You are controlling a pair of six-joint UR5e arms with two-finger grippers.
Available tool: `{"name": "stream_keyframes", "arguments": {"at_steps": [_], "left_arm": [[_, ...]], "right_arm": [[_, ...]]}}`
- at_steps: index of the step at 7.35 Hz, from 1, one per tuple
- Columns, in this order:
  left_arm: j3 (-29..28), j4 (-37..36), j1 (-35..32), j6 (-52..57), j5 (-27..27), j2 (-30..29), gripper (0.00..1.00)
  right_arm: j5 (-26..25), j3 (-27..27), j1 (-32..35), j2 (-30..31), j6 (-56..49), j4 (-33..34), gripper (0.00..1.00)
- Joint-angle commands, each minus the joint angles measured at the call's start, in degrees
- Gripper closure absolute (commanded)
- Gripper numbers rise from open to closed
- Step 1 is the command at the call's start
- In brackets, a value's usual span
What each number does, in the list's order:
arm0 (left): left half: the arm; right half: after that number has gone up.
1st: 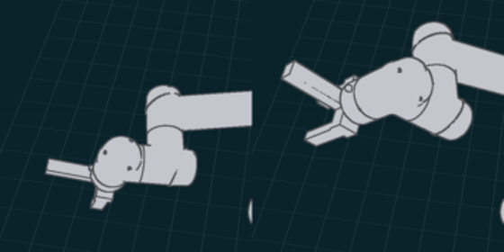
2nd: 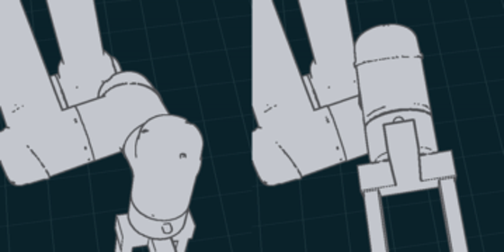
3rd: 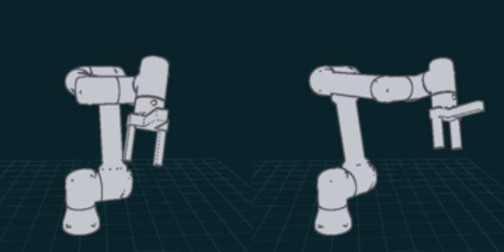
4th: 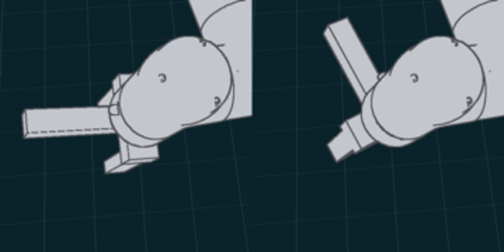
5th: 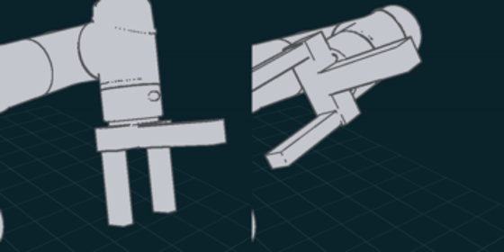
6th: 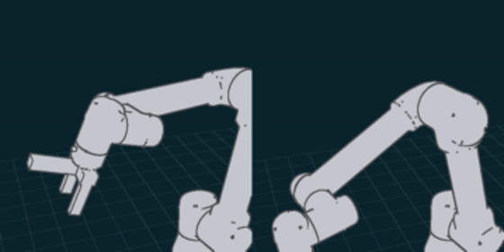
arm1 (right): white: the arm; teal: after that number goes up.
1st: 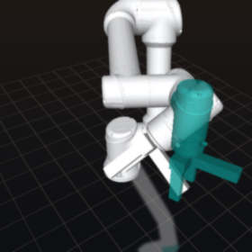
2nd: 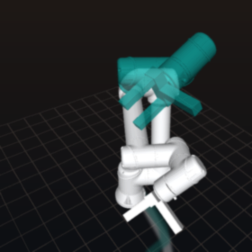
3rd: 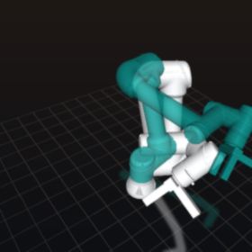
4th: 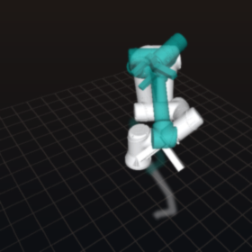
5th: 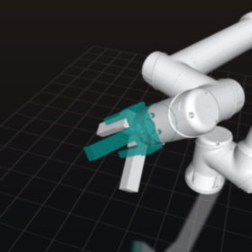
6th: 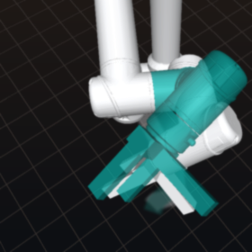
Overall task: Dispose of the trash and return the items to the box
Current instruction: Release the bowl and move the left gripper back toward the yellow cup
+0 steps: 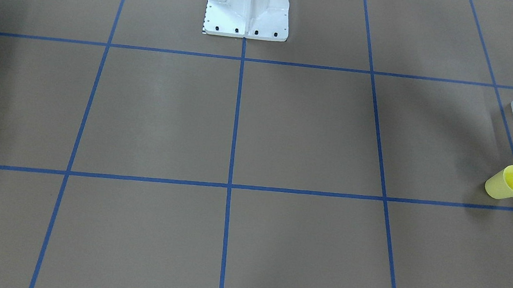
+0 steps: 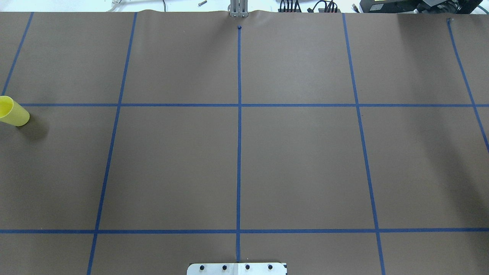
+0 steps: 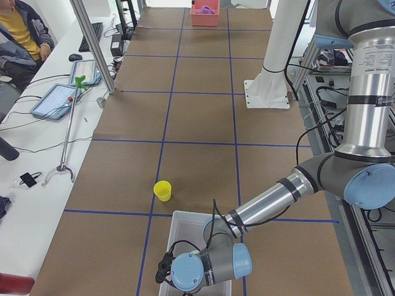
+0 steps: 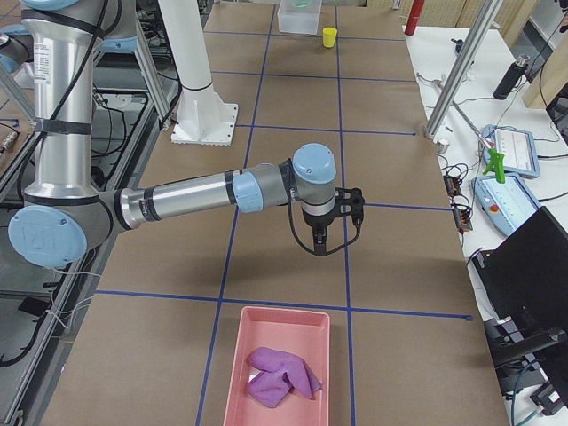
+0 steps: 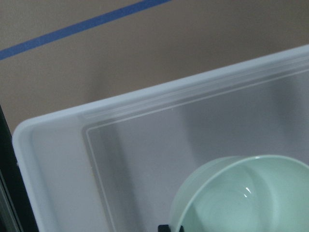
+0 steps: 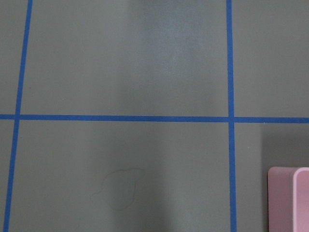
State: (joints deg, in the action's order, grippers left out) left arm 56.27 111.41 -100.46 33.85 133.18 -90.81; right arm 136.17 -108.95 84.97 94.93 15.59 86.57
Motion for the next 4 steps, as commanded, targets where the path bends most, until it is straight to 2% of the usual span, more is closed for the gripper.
{"name": "stream_keyframes", "arguments": {"at_steps": [1, 2, 3, 4], "left_arm": [[-0.9, 1.27, 0.0, -0.45, -0.64, 0.02, 0.15], [1.11, 1.09, 0.0, -3.06, -0.38, -0.15, 0.02], [7.3, -0.39, -0.09, -7.61, -0.2, -0.07, 0.02], [17.02, -6.67, -0.09, -16.53, -0.11, 0.45, 0.02]], "right_arm": [[-0.02, -0.3, -1.12, -0.01, 0.67, 0.0, 0.0], [-0.02, -0.39, -1.21, -0.01, 0.67, 0.0, 0.0], [0.06, -0.65, -1.38, -0.01, 0.75, -0.09, 0.0], [0.06, -1.43, -1.91, 0.08, 1.1, 0.0, 0.0]]}}
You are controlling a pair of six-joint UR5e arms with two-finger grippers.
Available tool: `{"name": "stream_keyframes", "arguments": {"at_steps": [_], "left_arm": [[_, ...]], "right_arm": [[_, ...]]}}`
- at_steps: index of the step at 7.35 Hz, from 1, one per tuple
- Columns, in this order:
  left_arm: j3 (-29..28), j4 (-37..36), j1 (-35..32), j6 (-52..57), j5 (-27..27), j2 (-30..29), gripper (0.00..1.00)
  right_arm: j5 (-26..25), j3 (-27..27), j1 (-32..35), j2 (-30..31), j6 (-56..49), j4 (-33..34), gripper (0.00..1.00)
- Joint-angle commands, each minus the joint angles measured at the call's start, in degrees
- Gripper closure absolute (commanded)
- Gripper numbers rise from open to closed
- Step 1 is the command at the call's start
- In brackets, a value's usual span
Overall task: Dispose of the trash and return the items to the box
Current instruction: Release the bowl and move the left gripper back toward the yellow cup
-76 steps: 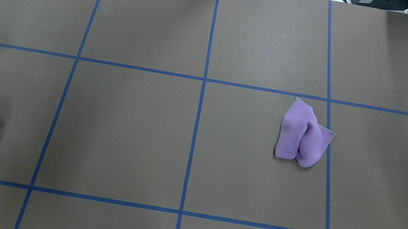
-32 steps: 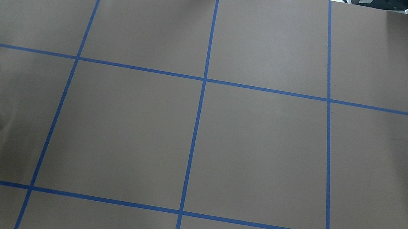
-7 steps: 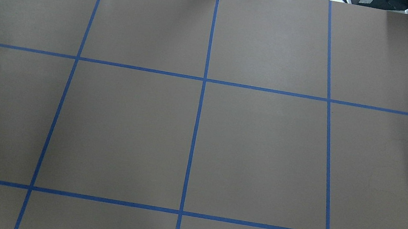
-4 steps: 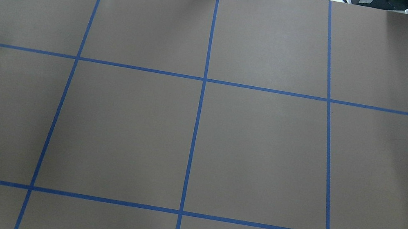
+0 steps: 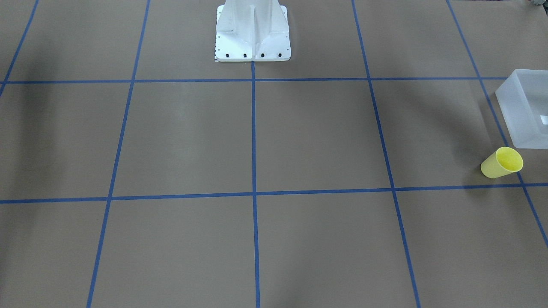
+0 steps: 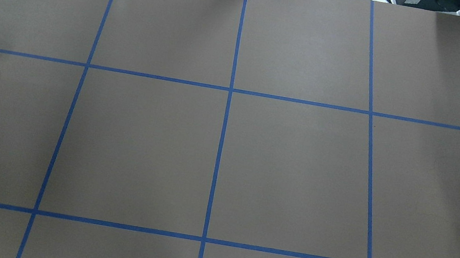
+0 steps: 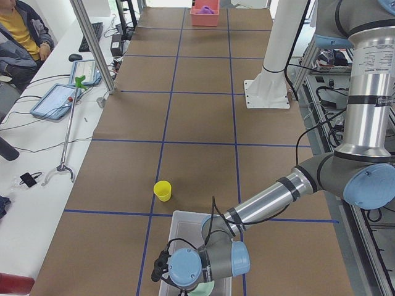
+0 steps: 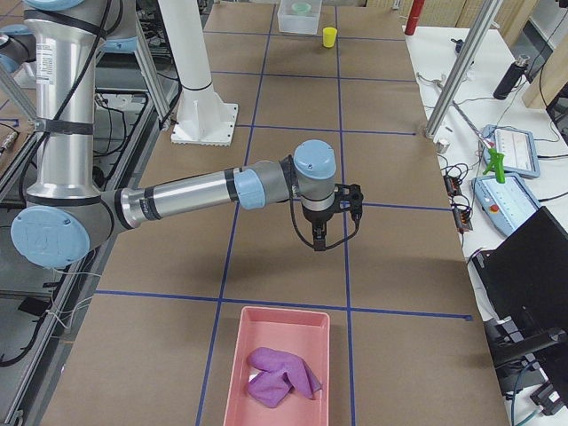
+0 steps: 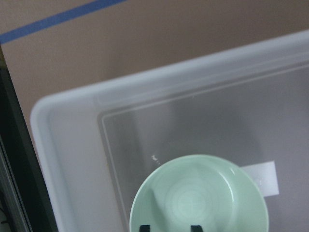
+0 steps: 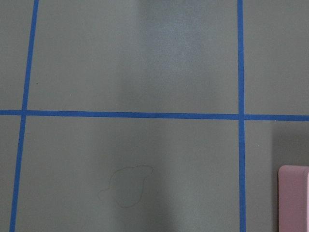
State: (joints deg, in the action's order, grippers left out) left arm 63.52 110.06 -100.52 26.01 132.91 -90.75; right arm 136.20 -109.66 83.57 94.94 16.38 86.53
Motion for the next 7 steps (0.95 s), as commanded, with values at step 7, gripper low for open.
{"name": "stream_keyframes", "arguments": {"at_steps": [7], "left_arm": [[23.79, -7.49, 19.83, -39.02, 1.66, -4.41, 0.03]], "right_arm": [[-0.06, -2.4, -2.45, 0.25, 1.46, -0.05, 0.0]]}}
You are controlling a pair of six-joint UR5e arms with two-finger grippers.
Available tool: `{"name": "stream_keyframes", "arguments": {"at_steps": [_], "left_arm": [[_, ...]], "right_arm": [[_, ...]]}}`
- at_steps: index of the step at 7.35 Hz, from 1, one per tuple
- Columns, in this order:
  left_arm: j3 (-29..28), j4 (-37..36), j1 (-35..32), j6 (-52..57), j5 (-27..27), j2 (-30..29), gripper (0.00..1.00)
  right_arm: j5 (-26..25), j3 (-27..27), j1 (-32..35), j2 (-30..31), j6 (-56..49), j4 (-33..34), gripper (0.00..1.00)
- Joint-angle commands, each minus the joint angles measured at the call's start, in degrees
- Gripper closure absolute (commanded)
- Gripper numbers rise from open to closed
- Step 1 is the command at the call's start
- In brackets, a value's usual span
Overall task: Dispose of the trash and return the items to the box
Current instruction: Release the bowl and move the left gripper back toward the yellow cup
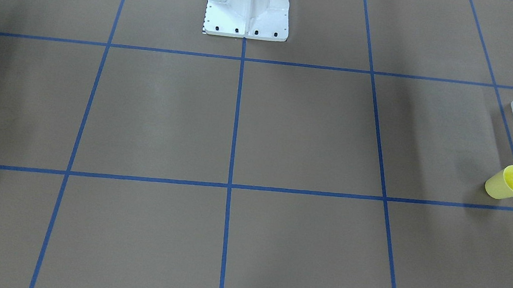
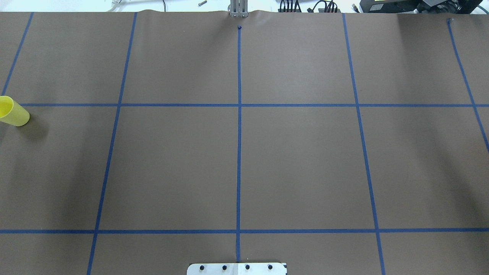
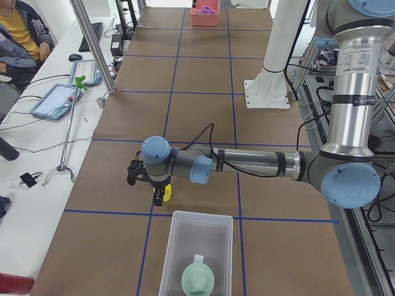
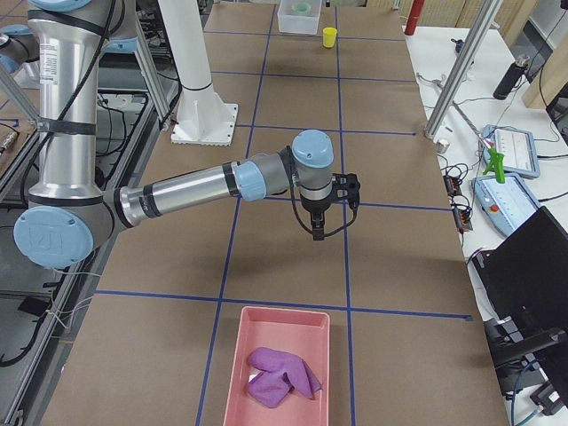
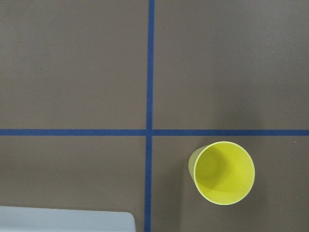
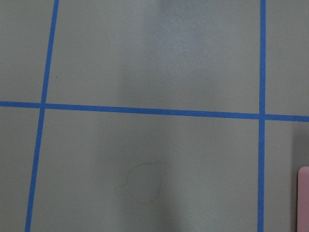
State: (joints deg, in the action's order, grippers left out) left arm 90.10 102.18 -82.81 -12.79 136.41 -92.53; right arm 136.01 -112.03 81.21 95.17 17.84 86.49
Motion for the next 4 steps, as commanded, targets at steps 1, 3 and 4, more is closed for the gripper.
{"name": "stream_keyframes", "arguments": {"at_steps": [1, 3, 4], "left_arm": [[-8.22, 1.7, 2.22, -0.48, -1.85, -6.4, 0.05], [-10.92, 3.29, 2.91, -2.49, -1.77, -7.67, 0.05], [-11.52, 5.9, 5.79, -4.25, -1.94, -7.14, 0.05]], "right_arm": [[0.13, -0.03, -0.17, 0.1, -0.09, 0.0, 0.0], [0.31, -0.03, -0.26, 0.28, -0.09, -0.7, 0.0], [0.31, -0.03, -0.35, 0.54, -0.09, -0.7, 0.0]]}}
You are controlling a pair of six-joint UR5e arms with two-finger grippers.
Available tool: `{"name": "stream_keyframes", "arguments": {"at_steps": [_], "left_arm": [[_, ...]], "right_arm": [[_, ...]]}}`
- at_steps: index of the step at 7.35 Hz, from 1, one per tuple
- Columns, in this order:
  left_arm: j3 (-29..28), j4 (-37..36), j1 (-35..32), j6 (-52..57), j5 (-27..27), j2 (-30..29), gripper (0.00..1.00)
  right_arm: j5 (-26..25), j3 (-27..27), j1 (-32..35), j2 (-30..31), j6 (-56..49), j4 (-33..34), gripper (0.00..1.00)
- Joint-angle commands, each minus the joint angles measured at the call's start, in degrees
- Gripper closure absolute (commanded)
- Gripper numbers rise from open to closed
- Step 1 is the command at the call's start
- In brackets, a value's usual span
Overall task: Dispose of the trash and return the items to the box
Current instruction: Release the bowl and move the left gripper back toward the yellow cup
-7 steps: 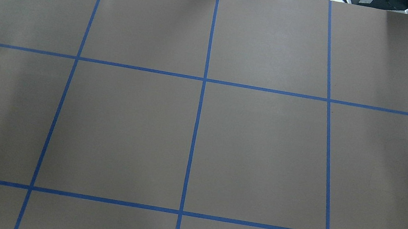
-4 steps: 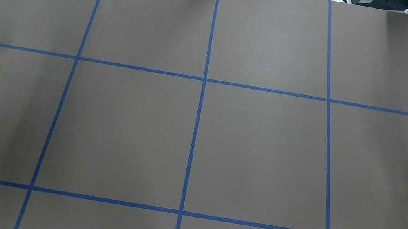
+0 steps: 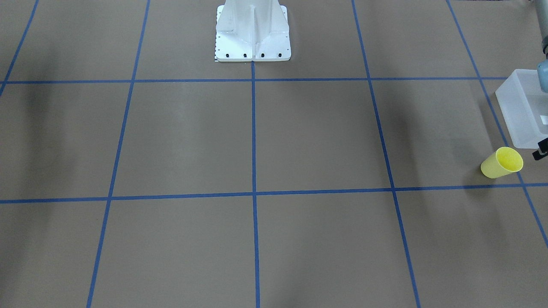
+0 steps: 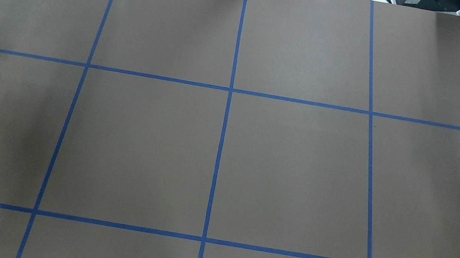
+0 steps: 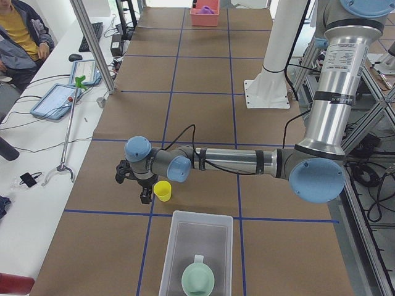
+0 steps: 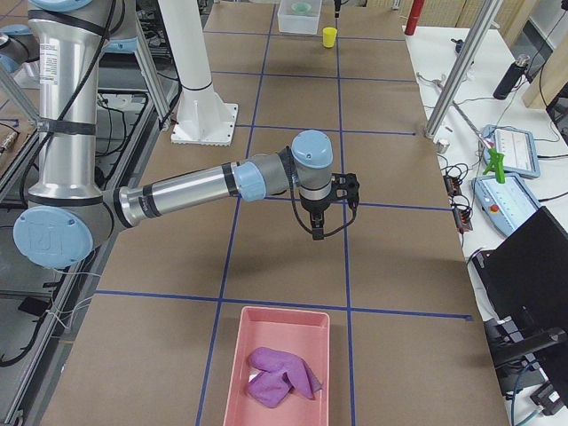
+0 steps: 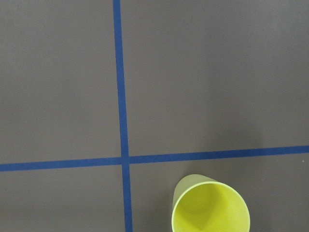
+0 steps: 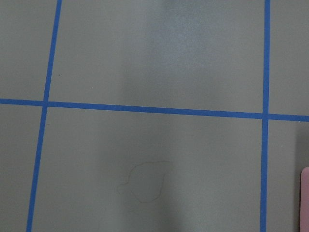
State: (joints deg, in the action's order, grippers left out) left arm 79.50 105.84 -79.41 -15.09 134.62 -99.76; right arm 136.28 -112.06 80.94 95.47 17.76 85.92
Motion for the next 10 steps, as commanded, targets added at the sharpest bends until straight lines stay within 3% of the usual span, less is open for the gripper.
{"name": "stream_keyframes", "arguments": {"at_steps": [1, 6, 7, 8, 9, 10], "left_arm": [[-2.23, 4.96, 4.16, -4.31, -2.24, 0.09, 0.05], [-6.98, 11.12, 5.23, -4.33, -3.05, 1.15, 0.08], [-8.38, 12.62, 5.49, -4.5, -3.05, 1.06, 0.16], [-8.22, 12.81, 5.93, -6.51, -3.05, 1.06, 0.52], [-7.96, 12.81, 6.11, -8.09, -2.7, 0.89, 1.0], [-7.7, 12.81, 6.37, -8.2, -2.44, 0.8, 1.0]], "right_arm": [[0.04, 0.0, -0.08, 0.24, 0.08, -0.14, 0.0], [0.04, 0.0, -0.17, 0.33, 0.08, -0.14, 0.0], [0.04, 0.0, -0.17, 0.33, 0.08, -0.14, 0.0], [0.04, 0.0, -0.17, 0.33, 0.08, -0.14, 0.0], [0.04, 0.0, -0.17, 0.33, 0.08, -0.14, 0.0], [0.04, 0.0, -0.17, 0.33, 0.08, -0.14, 0.0]]}}
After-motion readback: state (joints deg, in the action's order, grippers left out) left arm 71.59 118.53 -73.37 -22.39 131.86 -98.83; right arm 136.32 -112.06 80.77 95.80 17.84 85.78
